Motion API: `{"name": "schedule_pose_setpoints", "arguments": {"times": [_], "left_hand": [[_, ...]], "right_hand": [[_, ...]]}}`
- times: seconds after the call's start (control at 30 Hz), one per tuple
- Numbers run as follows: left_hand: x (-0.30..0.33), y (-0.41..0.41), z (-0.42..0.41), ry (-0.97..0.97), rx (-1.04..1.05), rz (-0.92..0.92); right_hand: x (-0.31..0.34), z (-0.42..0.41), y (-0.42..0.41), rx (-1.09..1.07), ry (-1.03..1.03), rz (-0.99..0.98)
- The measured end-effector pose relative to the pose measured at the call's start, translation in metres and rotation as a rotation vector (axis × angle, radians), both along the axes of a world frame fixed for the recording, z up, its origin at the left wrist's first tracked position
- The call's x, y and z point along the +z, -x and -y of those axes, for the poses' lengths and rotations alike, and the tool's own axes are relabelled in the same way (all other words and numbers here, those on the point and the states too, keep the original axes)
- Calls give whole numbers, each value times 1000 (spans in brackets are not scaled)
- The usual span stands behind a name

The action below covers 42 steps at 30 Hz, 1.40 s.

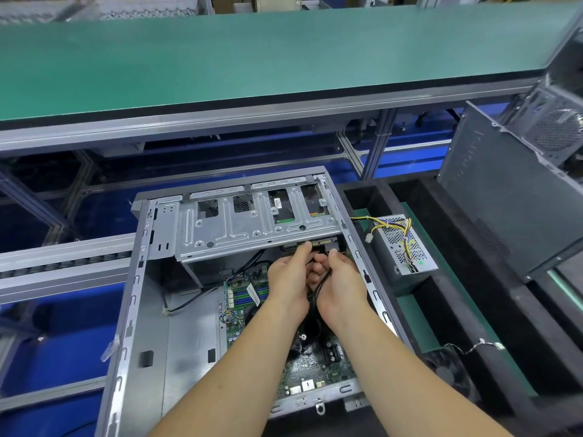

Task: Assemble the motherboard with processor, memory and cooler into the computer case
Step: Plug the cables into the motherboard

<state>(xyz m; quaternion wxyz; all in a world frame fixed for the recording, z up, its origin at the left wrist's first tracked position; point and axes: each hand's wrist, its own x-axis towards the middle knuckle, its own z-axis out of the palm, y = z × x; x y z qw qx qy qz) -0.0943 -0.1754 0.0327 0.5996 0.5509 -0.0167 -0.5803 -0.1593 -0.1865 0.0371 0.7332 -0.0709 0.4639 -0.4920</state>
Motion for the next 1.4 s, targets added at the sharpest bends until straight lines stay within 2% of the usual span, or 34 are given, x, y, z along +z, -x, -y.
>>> {"name": "schedule_pose_setpoints", "arguments": {"times": [0.83,1.4], "left_hand": [[-4,0,-2,19,-23,19],[-7,1,2,21,-11,54]], "right_hand": [[1,-1,0,77,57,-92],[5,0,0,69,44,-40]]}}
